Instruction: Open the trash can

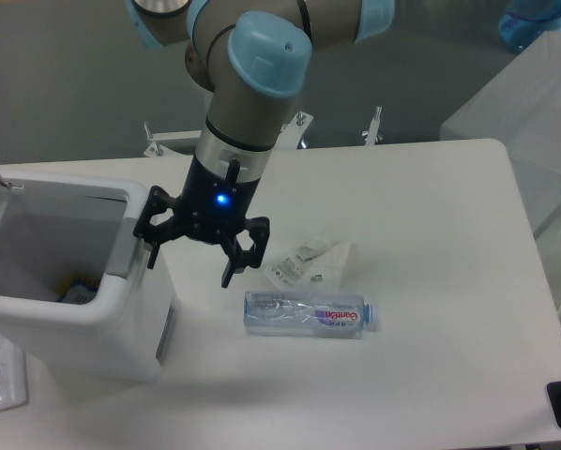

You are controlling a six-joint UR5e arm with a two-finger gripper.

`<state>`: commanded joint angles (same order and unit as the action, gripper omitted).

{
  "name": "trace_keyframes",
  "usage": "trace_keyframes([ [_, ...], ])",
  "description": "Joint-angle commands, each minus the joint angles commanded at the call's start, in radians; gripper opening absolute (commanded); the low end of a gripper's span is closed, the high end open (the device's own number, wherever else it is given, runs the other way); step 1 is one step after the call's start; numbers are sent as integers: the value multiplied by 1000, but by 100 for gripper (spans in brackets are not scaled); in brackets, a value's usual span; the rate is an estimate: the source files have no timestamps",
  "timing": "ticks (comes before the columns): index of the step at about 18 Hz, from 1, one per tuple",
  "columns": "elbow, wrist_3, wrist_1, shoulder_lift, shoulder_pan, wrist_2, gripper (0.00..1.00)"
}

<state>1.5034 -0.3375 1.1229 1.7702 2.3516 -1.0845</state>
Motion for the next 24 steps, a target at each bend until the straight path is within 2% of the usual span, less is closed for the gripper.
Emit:
trace_keyframes([
  [5,-70,-15,-3,29,18,-3,100],
  [7,-106,-21,-21,63,72,-8,100],
  [9,-118,-61,-29,86,136,-66,100],
  [11,-118,-188,-26,107,178,-154,100],
  [14,-121,-377,-25,175,273,-242,100],
  [16,-140,-469,-23,187,282,-255,100],
  [18,-149,-523,-18,201,323,-265,100],
  [20,-150,-695,-15,218,334,-279,100],
  [22,-147,-895,-11,238,331,-366,100],
  [24,-144,-953,-9,248,327,-454,100],
])
